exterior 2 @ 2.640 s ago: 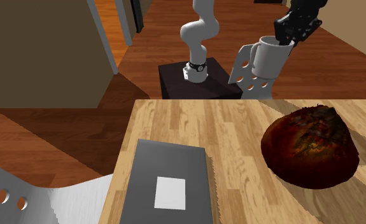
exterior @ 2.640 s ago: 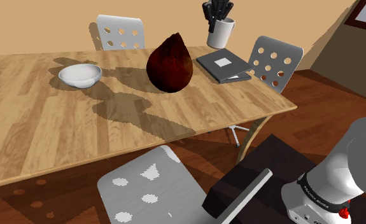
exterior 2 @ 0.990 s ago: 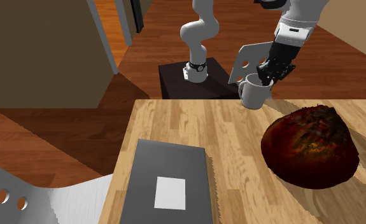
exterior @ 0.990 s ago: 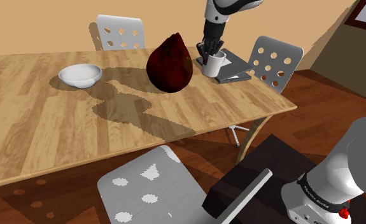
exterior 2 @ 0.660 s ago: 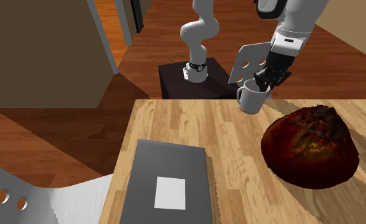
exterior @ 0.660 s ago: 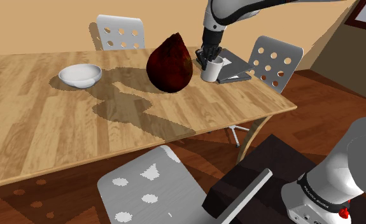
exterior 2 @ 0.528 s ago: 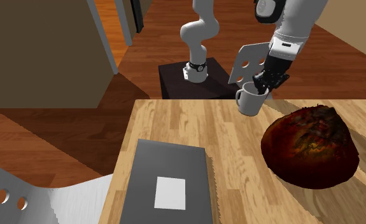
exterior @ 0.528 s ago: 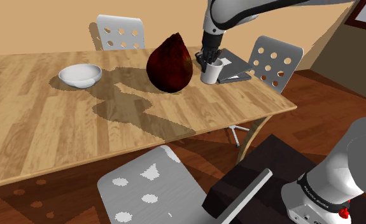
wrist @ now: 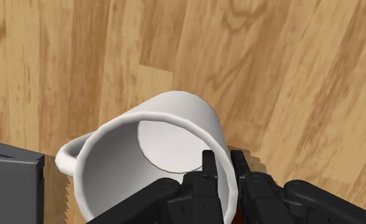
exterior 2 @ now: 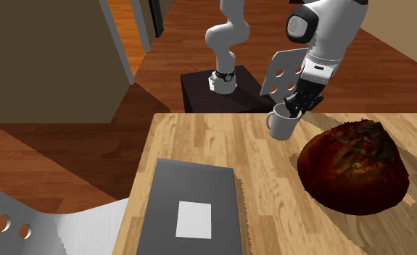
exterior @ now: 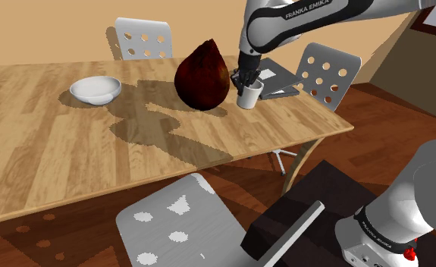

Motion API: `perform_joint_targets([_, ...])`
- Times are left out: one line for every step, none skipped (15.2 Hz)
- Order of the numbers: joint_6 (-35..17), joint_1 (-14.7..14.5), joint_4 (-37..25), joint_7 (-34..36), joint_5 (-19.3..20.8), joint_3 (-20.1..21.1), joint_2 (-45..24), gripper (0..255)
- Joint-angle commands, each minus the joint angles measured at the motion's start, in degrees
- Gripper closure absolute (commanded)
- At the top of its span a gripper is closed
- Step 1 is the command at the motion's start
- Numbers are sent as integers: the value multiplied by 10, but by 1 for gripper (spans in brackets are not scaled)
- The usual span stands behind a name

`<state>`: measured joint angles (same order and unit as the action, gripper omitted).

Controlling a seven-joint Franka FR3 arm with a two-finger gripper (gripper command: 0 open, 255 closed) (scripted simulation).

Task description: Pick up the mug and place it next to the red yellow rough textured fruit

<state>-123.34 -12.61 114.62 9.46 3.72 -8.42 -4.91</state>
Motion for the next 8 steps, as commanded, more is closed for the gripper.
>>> perform_joint_targets([-14,1,9,-1,0,-1,-5,255])
perform_joint_targets([-22,1,13,0,-1,-1,-8,255])
perform_joint_targets([-29,1,17,0,-1,-1,-11,255])
perform_joint_targets([-36,1,21,0,-1,-1,-14,255])
perform_joint_targets([-43,1,25,0,-1,-1,-18,255])
perform_joint_targets([-50,1,29,0,-2,-1,-21,255])
perform_joint_targets([-58,2,32,0,-2,-1,-25,255])
perform_joint_targets([-65,2,36,0,-2,-1,-29,255])
